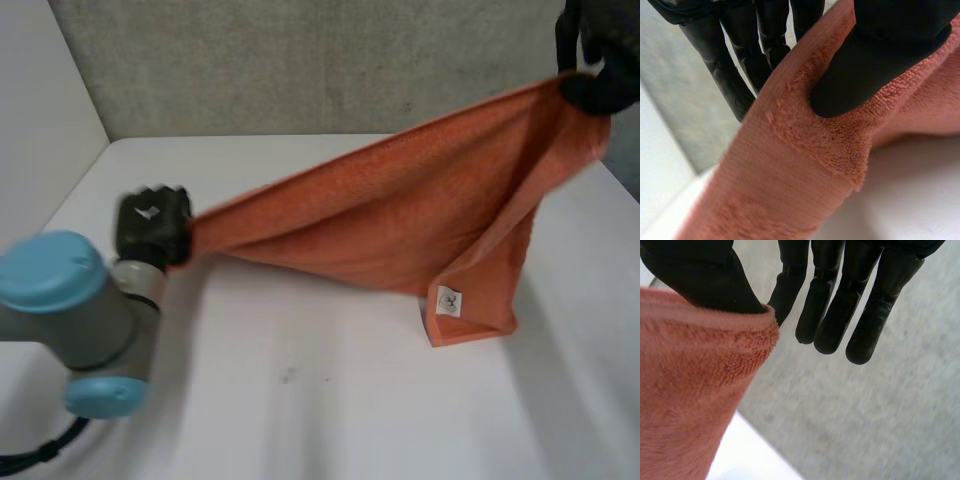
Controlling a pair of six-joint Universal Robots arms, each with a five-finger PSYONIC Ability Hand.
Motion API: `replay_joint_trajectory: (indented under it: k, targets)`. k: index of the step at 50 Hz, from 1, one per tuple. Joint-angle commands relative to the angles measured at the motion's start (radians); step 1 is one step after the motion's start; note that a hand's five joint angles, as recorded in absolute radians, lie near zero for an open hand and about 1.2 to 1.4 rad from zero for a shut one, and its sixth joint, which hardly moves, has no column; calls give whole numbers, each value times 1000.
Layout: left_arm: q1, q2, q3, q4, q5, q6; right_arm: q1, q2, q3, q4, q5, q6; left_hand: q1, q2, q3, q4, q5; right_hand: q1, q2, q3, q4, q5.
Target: Fold the laundry
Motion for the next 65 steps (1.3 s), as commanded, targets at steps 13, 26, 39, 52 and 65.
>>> replay_joint_trajectory:
  k: [13,26,39,52,65]
  targets:
    - [145,392,-99,-347,238,198,-60,334,21,279,12,-346,249,180,183,182,199,412,215,207,203,236]
    - [153,-18,89,-395,241,351,-3,595,-132,243,16,-358,249,180,183,182,199,412,215,207,203,236]
    - [128,-61,600,85,238,393,122,722,-852,-176,270,-219,249,180,183,182,199,412,215,207,203,236]
    - [139,68,355,197,221,279,113,423,-236,-423,119,-59,249,180,183,182,199,412,215,207,203,236]
    - [148,-118,24,142,221,279,119,541,90,-380,13,-140,249,180,183,182,199,412,215,207,203,236]
